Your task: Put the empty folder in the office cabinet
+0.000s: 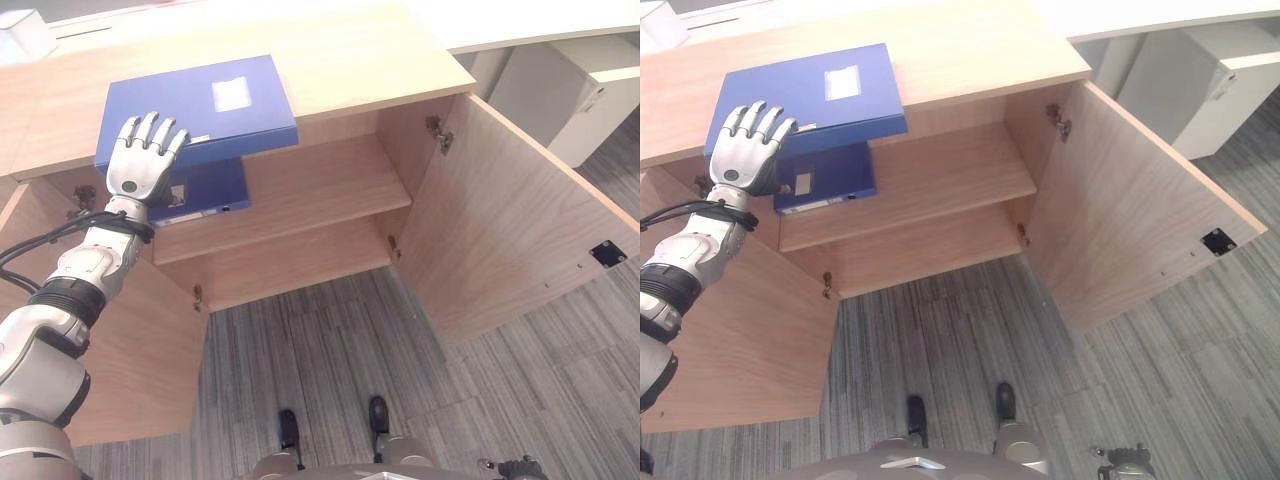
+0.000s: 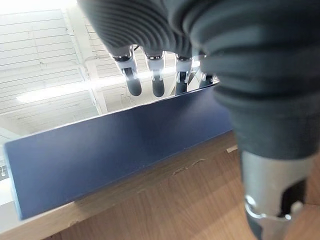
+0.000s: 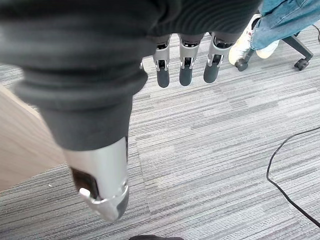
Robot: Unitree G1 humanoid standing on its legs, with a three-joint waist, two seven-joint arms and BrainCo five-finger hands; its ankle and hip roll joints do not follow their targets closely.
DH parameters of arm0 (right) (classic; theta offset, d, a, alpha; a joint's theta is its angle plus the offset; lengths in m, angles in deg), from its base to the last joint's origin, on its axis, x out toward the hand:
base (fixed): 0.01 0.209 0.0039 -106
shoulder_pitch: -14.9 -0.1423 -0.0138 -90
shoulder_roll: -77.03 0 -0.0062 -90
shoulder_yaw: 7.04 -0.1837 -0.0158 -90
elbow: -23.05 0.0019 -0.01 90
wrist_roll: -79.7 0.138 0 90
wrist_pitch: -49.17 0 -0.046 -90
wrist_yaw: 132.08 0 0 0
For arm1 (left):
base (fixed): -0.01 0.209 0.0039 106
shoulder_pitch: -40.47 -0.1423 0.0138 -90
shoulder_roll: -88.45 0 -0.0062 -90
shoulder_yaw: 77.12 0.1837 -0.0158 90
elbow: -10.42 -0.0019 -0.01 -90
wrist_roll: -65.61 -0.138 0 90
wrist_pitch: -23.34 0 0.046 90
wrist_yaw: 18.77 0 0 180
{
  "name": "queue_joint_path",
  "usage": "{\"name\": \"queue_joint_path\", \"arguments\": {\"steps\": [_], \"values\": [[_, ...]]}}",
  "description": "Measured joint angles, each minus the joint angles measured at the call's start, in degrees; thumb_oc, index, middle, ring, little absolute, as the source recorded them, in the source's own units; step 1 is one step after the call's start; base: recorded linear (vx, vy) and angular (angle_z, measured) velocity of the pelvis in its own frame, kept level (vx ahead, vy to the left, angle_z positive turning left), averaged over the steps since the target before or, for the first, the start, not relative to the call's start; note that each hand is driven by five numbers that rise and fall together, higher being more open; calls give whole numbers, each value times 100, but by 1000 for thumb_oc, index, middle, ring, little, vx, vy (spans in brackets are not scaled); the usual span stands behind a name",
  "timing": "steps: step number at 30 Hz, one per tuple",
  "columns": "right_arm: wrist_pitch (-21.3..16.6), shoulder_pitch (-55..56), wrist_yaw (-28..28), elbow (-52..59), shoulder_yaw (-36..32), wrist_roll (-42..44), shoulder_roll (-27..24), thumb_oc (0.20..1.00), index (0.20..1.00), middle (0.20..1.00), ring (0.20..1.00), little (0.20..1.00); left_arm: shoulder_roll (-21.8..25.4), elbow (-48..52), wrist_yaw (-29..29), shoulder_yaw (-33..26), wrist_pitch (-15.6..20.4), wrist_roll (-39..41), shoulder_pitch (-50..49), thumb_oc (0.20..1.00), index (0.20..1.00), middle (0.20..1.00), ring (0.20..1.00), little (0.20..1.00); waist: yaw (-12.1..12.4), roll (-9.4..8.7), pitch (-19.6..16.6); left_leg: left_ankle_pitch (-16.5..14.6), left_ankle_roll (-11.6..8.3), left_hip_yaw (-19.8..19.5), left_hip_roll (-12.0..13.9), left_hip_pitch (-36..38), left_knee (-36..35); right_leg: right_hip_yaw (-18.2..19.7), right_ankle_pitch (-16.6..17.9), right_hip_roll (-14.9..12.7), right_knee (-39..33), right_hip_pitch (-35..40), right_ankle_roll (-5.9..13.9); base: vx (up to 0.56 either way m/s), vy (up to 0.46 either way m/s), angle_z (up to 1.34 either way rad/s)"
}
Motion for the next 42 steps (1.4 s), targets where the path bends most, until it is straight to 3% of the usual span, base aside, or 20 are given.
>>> {"name": "queue_joint_path", "arguments": {"steps": [10,21,24,25,26,37,42], "values": [[-79,-15,-5,5,-52,238,21,1000,1000,1000,1000,1000,-6,-85,-108,-19,-14,130,30,1000,1000,1000,1000,1000,-28,-198,11,-2,-6,16,52,-2,-1,17,-24,52,-6,-18,27,-16,-8,-1],[-243,-249,-49,11,-513,1375,106,1000,1000,1000,1000,1000,-62,-667,-192,295,-37,532,1391,1000,1000,1000,1000,1000,-213,-714,189,174,-88,-21,101,-636,2,-10,175,95,-7,-650,10,-75,-33,0],[-253,-257,-52,9,-676,1586,105,1000,1000,1000,1000,1000,-48,-663,-279,301,-36,542,1490,1000,1000,1000,1000,1000,-206,-724,191,183,-105,-24,112,-784,5,-15,195,101,-2,-796,34,0,0,0],[-254,-271,-56,5,-729,1615,105,1000,1000,1000,1000,1000,-47,-663,-289,301,-36,616,1514,253,253,253,253,253,-207,-724,193,200,-113,-16,112,-817,4,-15,209,102,1,-833,35,-33,8,-3],[-268,-269,-56,4,-736,1698,105,1000,1000,1000,1000,1000,-51,-668,-289,301,-38,636,1520,200,200,200,200,200,-222,-725,193,201,-102,-14,113,-806,4,-15,210,105,1,-823,36,-51,18,-1],[-359,-296,-104,0,-1178,2257,87,1000,1000,1000,1000,1000,12,-568,-400,436,-57,691,1944,200,200,200,200,200,-252,-675,238,193,-86,-6,116,-853,4,-22,202,105,0,-871,28,-9,7,0],[-370,-318,-116,7,-1239,2269,-63,1000,1000,1000,1000,1000,129,-444,-332,527,-53,617,2035,200,200,200,200,200,-215,-569,307,204,-67,55,117,-735,4,-10,203,104,1,-771,28,4,7,-1]]}}
